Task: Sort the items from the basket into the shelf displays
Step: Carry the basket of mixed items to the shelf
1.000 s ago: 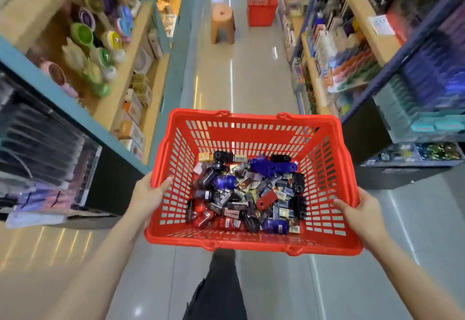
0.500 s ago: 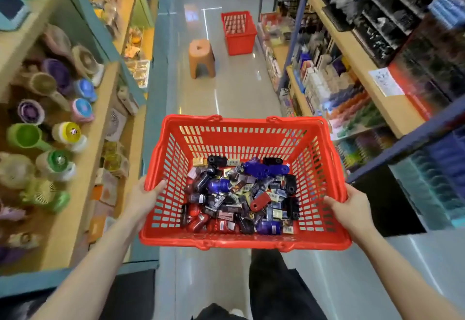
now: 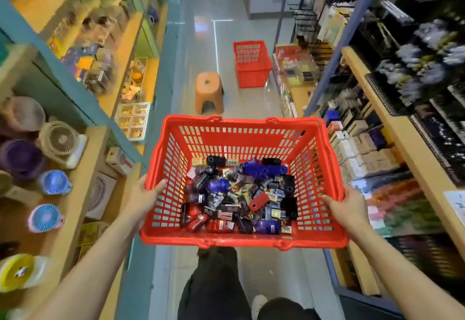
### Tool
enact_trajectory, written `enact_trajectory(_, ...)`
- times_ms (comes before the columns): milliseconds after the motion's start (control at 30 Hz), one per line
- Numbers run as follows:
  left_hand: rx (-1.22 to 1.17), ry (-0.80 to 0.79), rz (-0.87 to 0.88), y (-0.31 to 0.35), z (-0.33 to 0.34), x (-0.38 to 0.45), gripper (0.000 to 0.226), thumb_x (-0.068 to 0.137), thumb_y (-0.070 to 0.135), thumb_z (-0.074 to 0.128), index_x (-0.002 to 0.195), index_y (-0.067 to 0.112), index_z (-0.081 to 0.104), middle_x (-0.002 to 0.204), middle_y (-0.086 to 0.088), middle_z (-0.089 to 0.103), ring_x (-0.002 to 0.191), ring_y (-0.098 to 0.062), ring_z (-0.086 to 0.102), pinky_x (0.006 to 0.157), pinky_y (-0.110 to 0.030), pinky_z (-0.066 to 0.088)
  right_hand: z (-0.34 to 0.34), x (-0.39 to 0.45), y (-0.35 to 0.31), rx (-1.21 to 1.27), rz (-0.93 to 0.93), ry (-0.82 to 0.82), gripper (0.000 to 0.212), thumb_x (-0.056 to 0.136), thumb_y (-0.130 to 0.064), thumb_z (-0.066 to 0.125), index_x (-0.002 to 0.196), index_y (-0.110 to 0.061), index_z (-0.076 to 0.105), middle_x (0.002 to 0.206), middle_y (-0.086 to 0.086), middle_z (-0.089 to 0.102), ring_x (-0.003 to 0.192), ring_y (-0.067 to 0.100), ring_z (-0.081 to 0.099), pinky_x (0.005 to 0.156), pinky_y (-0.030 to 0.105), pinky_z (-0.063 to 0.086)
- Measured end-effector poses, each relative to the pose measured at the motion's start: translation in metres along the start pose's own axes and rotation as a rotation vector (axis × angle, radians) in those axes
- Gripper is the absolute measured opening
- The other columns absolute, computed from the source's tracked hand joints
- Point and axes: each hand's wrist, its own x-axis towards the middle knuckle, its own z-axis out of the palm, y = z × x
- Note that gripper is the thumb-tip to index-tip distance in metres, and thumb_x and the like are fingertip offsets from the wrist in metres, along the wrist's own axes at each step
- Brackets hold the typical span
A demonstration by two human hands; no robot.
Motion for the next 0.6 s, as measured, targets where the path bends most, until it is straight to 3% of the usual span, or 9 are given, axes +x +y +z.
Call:
enact_trajectory(133,0.027,-0.047,-0.004,0.057,0.022,0.124,0.039,0.090,0.028,0.071,0.125,0.017,0.060,0.087,-0.003,0.076,0.072,-0.022,0.075,0.063,-0.038,0.060,0.050,0.092,-0.046,0.012,0.058,0.034,0.037,0.079,-0.011,0.079,0.114,-0.009,0.068,0.090,0.007,0.072,0.064,0.011,0.061,0.064,0.022,0.046)
enact_trajectory(300,0.118,-0.118,0.044,0.148,0.063,0.260,0.029,0.091,0.025,0.071,0.118,0.019,0.061,0.080,0.002,0.075,0.066,-0.018,0.074,0.052,-0.029,0.058,0.087,0.191,-0.098,0.030,0.164,0.120,0.035,0.080,-0.017,0.079,0.113,-0.013,0.068,0.090,0.007,0.072,0.063,0.011,0.061,0.067,0.026,0.047)
enact_trajectory(400,0.169,-0.156,0.070,0.198,0.094,0.330,0.032,0.090,0.025,0.072,0.120,0.019,0.062,0.092,-0.007,0.075,0.076,-0.025,0.075,0.070,-0.041,0.061,0.106,0.241,-0.125,0.067,0.191,0.178,0.035,0.080,-0.010,0.078,0.113,-0.006,0.069,0.095,0.012,0.073,0.070,0.016,0.064,0.072,0.029,0.050)
enact_trajectory(500,0.188,-0.175,0.076,0.237,0.128,0.404,0.033,0.089,0.022,0.073,0.120,0.015,0.064,0.093,-0.011,0.075,0.075,-0.027,0.074,0.075,-0.045,0.060,0.122,0.306,-0.150,0.066,0.207,0.227,0.031,0.080,-0.006,0.077,0.111,-0.005,0.070,0.088,0.009,0.071,0.057,0.000,0.051,0.061,0.021,0.039)
enact_trajectory(600,0.201,-0.181,0.077,0.271,0.161,0.469,0.033,0.089,0.023,0.073,0.120,0.014,0.064,0.085,-0.004,0.075,0.067,-0.019,0.074,0.068,-0.039,0.061,0.136,0.380,-0.175,0.041,0.195,0.222,0.026,0.081,-0.004,0.076,0.106,-0.002,0.071,0.082,0.009,0.069,0.055,0.000,0.048,0.050,0.013,0.037)
